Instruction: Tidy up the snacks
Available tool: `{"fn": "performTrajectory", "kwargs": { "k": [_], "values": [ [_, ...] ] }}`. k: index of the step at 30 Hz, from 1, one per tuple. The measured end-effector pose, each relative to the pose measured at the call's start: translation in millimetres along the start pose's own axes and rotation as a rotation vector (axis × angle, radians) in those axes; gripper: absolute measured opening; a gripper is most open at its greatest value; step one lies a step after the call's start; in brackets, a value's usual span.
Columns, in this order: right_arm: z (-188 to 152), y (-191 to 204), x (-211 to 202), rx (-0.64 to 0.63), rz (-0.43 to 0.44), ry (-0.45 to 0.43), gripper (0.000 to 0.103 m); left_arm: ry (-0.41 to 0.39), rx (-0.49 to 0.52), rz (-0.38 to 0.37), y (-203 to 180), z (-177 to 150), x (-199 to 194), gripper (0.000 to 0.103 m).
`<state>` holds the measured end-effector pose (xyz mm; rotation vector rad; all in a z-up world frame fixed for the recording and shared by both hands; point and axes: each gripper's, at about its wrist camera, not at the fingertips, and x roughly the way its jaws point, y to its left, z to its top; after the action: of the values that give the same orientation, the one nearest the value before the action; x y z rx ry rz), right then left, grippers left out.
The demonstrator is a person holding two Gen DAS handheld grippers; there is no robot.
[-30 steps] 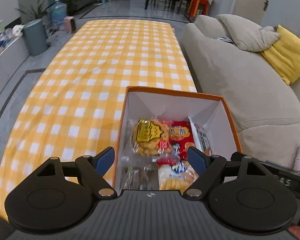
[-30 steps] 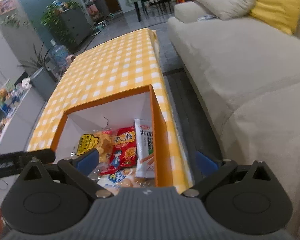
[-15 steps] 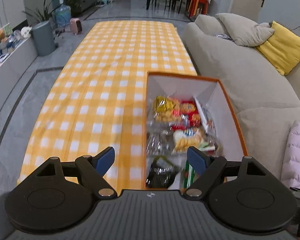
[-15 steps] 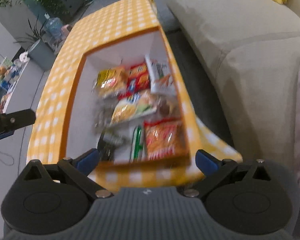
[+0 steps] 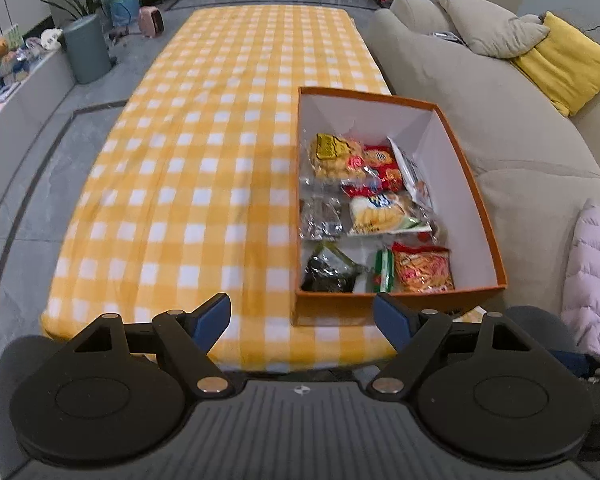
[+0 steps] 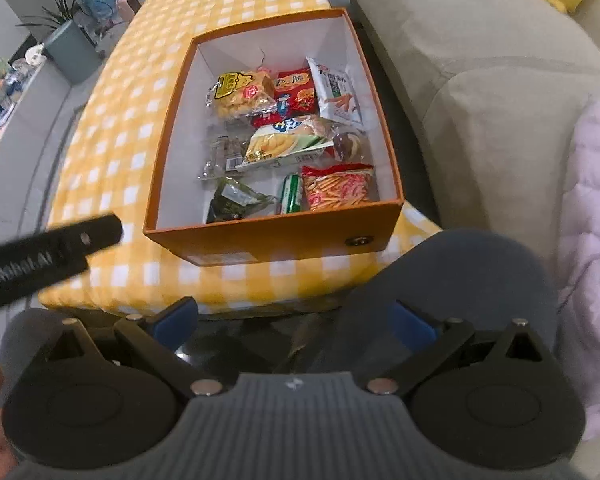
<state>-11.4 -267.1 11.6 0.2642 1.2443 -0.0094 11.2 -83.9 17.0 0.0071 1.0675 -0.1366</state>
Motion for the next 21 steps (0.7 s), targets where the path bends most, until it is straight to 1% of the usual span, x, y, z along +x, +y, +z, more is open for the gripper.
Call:
{"fn": "performTrajectory", "kwargs": {
  "k": [4, 7, 11, 21],
  "values": [
    [0, 2, -8, 0.005, 0.008, -0.007, 0.100, 0.023, 0.015, 0.017, -4, -1, 6, 0.095],
    [1, 4, -9, -0.005, -0.025, -0.006, 0.100, 0.043, 0.015, 0.013, -5, -4, 7, 0.095],
    [0, 5, -12, -0.008, -0.040, -0.002, 0.100, 0.047, 0.024, 0.011, -8, -6, 6, 0.095],
    [-2, 4, -14, -0.016, -0.033, 0.000, 0.100, 0.039, 0.022, 0.006, -10, -7, 5, 0.095]
  ]
}}
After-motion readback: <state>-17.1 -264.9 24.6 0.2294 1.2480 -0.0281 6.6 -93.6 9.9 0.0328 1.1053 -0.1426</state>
